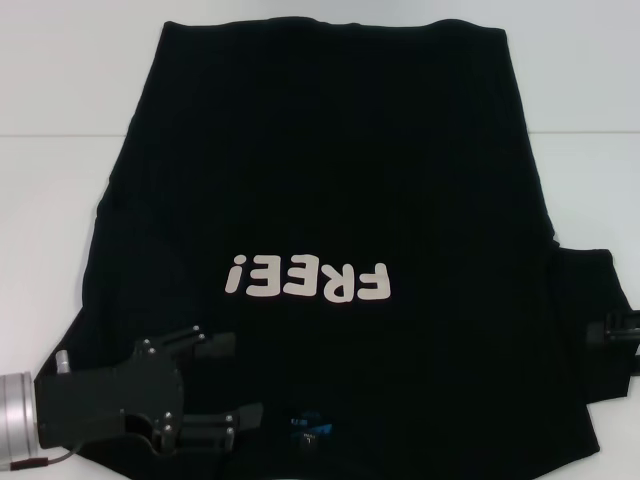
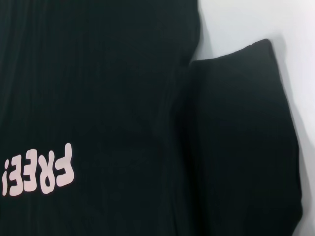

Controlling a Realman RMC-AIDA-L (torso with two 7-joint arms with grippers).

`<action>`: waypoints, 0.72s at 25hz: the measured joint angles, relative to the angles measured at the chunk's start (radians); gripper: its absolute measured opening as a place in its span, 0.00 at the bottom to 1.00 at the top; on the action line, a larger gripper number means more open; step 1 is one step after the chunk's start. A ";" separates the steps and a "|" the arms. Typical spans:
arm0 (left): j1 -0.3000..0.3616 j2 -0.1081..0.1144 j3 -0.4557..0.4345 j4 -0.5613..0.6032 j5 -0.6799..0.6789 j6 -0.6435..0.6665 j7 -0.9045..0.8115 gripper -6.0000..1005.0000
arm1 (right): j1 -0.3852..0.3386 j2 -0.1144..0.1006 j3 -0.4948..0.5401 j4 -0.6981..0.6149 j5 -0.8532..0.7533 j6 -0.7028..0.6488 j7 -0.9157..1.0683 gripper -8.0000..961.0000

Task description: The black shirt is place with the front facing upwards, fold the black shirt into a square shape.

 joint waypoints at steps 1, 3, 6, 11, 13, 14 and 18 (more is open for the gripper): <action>0.000 0.000 0.000 0.000 0.000 -0.001 0.000 0.92 | 0.000 0.000 0.000 0.000 0.000 0.001 -0.002 0.97; -0.002 0.000 0.000 -0.001 0.000 -0.004 0.000 0.92 | 0.000 0.000 0.000 0.000 0.001 0.004 -0.007 0.97; -0.004 0.000 0.000 -0.001 0.000 -0.008 -0.001 0.92 | 0.002 0.006 -0.021 0.000 0.000 0.025 -0.009 0.97; -0.005 0.000 0.000 -0.001 0.000 -0.009 -0.004 0.92 | 0.002 0.010 -0.059 -0.001 -0.001 0.064 -0.001 0.94; -0.005 0.000 0.000 -0.001 -0.001 -0.009 -0.005 0.92 | 0.003 0.010 -0.060 -0.005 -0.002 0.072 -0.002 0.89; -0.005 0.000 0.000 -0.001 -0.001 -0.009 -0.005 0.92 | 0.005 0.010 -0.061 -0.005 -0.002 0.072 -0.002 0.87; -0.005 0.000 0.000 -0.001 -0.001 -0.011 -0.006 0.92 | 0.012 0.011 -0.062 -0.006 -0.003 0.072 -0.003 0.61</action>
